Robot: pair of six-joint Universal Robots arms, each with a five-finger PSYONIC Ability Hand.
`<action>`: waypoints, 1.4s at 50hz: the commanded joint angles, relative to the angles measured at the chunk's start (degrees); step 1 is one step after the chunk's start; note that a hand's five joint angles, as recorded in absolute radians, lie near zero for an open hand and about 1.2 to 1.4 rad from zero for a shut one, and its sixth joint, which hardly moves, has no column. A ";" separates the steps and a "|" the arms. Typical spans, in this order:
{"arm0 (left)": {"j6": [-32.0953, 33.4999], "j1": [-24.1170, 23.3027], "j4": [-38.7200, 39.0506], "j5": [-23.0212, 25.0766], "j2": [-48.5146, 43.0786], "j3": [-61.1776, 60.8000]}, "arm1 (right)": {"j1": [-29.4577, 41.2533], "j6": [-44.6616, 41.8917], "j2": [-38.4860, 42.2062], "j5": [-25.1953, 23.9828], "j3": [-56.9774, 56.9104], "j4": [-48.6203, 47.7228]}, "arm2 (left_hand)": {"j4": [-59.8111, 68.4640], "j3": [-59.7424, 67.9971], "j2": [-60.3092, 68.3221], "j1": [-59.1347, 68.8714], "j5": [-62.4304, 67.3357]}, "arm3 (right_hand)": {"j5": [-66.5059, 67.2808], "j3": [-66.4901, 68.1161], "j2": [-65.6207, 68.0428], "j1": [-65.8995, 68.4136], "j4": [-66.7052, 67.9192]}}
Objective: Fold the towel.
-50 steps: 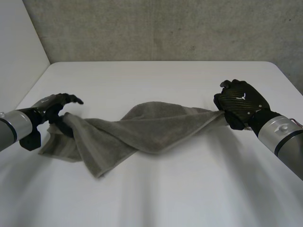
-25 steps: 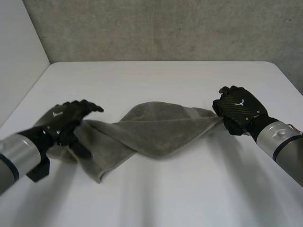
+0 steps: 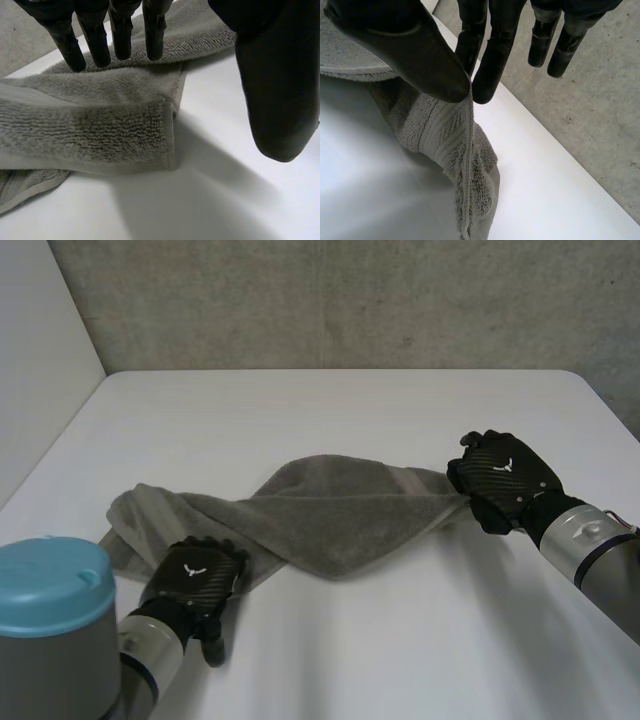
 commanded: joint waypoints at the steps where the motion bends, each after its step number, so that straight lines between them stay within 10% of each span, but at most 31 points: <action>1: -0.10 -1.22 4.22 -2.86 -5.14 2.01 | 0.34 -0.27 0.21 0.00 0.57 -0.61 | -3.36 -2.94 3.64 1.85 4.45 | 3.50 -2.47 4.74 4.51 -4.37; 16: 0.95 -0.78 6.51 -5.32 -11.73 5.18 | 0.34 -0.80 0.56 0.00 0.75 -0.61 | -3.36 -2.94 19.27 17.48 20.07 | 3.50 -2.47 4.74 4.51 -4.37; 28: 2.19 0.10 8.97 -5.32 -7.43 4.38 | 0.34 -0.89 0.73 0.18 0.66 -0.61 | -3.36 -2.94 65.83 64.04 66.63 | 3.50 -2.47 4.74 4.51 -4.37; 42: 5.62 4.49 8.62 -3.56 4.36 1.39 | -2.90 -0.80 -1.28 -0.70 -2.93 9.73 | -3.36 -2.94 65.86 64.07 66.66 | 3.50 -2.47 4.74 4.51 -4.37; 55: 11.15 17.33 6.60 9.62 9.89 1.57 | -4.32 -5.54 0.19 -5.27 -10.48 21.37 | -3.36 -2.94 65.86 64.07 66.66 | 3.50 -2.47 4.74 4.51 -4.37; 70: 10.98 19.17 6.16 12.44 -11.89 42.83 | 5.70 4.12 10.14 2.20 -43.72 8.18 | -3.36 -2.94 65.86 64.07 66.66 | 3.50 -2.47 4.74 4.51 -4.37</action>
